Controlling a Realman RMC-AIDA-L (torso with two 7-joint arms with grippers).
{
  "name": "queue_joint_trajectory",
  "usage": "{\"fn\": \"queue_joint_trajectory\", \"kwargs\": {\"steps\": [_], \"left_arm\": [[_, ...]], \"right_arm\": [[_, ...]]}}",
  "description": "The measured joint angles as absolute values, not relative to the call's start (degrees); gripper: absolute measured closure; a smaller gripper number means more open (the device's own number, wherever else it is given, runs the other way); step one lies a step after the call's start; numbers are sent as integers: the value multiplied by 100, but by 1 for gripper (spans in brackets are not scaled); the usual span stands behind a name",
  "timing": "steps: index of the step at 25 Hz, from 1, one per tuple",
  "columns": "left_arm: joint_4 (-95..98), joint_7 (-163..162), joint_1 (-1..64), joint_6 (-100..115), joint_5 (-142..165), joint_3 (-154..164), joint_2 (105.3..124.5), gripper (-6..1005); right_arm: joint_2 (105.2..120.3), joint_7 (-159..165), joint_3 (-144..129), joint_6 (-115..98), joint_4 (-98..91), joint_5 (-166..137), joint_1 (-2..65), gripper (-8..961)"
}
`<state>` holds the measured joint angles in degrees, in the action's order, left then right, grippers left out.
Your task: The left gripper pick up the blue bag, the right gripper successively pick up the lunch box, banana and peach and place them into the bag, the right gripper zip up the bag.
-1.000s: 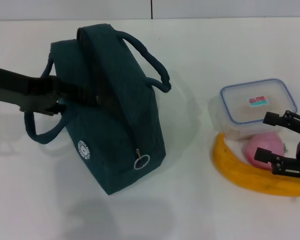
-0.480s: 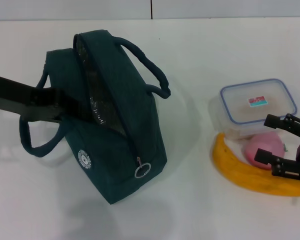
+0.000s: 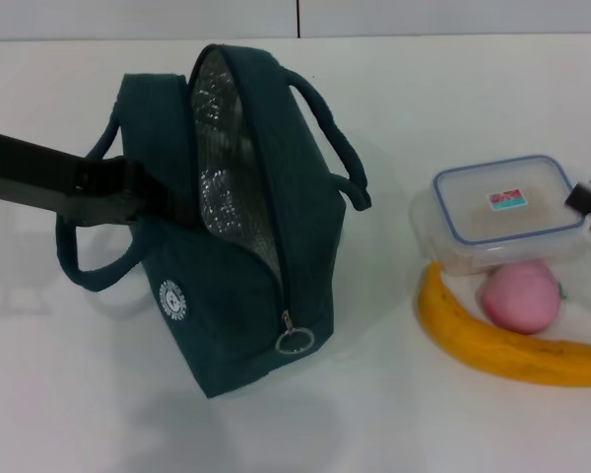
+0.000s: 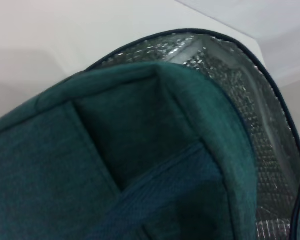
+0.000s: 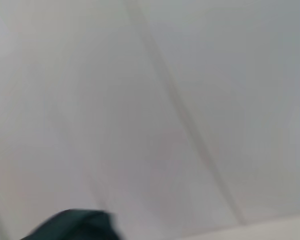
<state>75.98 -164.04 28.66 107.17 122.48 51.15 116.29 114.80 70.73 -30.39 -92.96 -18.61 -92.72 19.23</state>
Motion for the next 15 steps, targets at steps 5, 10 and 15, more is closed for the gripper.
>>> {"fn": "queue_joint_trajectory", "kwargs": {"steps": [5,10,15], "left_arm": [[7569,-16394,2905,10720,12176,5129,11622,942],[7556,-16352,2912,10723,12080,5168,11648,942],[7483,-16267,2959,10723,12076,5168,11651,942]], "right_arm": [[11482,8345,-2970,-8333,-1811,-9137,1957,95],[11467,8860,-2977,-7690,-1566,-9091,2065,96],[11484,8899,-3009,-7368,-1400,-9088,2248,123]]}}
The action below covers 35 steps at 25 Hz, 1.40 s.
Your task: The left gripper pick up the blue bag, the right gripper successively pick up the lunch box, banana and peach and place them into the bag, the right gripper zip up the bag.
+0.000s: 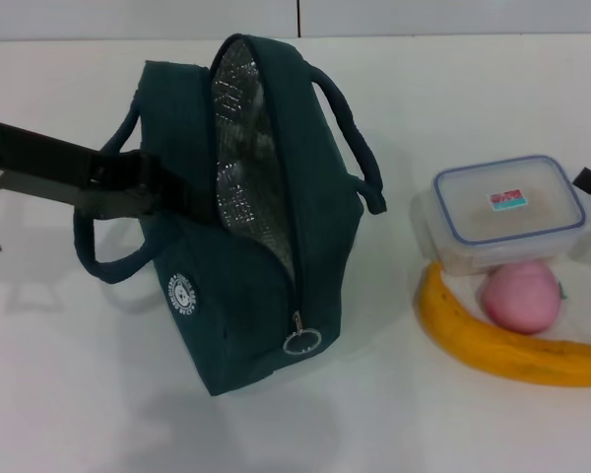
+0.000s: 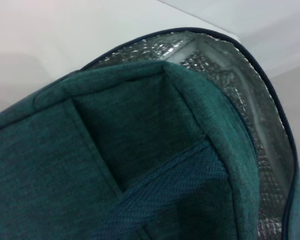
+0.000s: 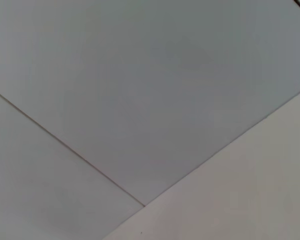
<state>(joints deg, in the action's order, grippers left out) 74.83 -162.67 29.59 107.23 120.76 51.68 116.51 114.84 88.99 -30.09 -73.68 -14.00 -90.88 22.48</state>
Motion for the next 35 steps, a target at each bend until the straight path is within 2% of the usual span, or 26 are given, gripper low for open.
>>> {"fn": "queue_joint_trajectory", "kwargs": {"steps": [4,21,35], "left_arm": [[7324,-16166,3012,10720,12073,5155,11630,942],[6813,-15818,3124,10690,11882,5096,11572,942],[6597,-15614,3160,10669,11881,4965,11488,942]], "right_arm": [[11478,8973,-3023,-7350,-1267,-9087,2408,177],[11387,9871,-3043,-7325,-1204,-9163,2458,177],[11439,10349,-3291,-7643,-1112,-9172,2543,176]]}}
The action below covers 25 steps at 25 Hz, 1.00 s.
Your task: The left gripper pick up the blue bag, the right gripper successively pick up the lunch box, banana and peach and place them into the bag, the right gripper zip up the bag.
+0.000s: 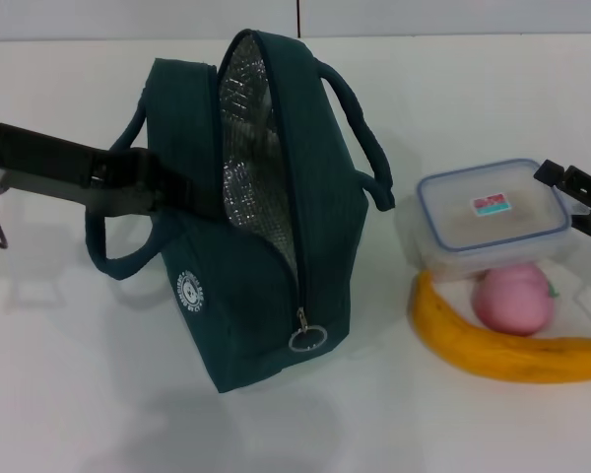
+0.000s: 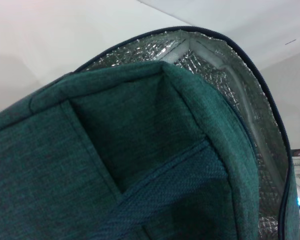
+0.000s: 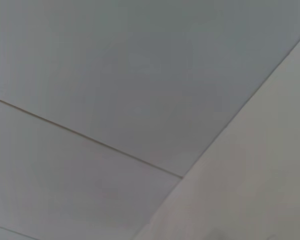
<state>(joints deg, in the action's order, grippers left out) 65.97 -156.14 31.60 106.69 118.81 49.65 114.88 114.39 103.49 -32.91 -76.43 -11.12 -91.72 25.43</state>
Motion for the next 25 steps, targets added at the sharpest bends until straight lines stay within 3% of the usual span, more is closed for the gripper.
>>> {"fn": "queue_joint_trajectory", "kwargs": {"steps": [25], "left_arm": [[6189,-15239,3235,10678,11871,4954,11418,942]], "right_arm": [[11529,10793,-3212,-8192,-1082,-8837,2611,214]]}}
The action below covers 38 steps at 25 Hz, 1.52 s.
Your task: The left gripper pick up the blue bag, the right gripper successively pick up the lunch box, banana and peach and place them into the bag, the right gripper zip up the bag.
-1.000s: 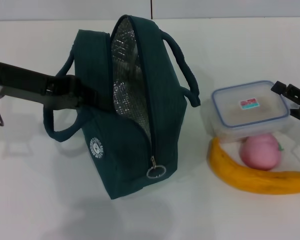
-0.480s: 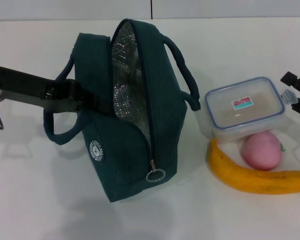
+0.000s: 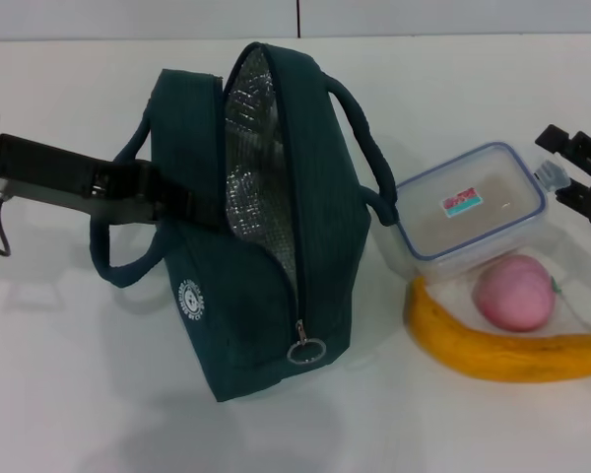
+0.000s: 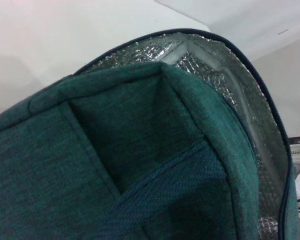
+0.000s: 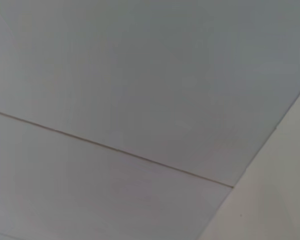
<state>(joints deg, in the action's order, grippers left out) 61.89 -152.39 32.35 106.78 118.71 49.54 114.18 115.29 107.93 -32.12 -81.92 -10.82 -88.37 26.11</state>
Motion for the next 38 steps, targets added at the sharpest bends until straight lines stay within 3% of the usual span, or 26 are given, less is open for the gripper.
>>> {"fn": "queue_joint_trajectory", "kwargs": {"steps": [8,11,22,27,38], "left_arm": [[6191,-15197,3262,10685,11865,4838,11400,942],[6217,-15196,3279,10688,11865,4826,11361,942],[6195,-15137,3289,10696,11864,4825,11328,942],[6195,-15136,3268,10696,11864,4825,11331,942],[6009,-15099,3230,10817,11583,4818,11293,942]], "right_arm": [[11549,10815,-3260,-7992,-757,-8728,2756,252],[11545,10851,-3266,-7966,-756,-8732,2757,482],[11554,10843,-3372,-7998,-755,-8738,2803,714],[11557,10841,-3392,-8016,-755,-8714,2803,866],[11520,10859,-3277,-8492,-806,-8120,2562,850]]}}
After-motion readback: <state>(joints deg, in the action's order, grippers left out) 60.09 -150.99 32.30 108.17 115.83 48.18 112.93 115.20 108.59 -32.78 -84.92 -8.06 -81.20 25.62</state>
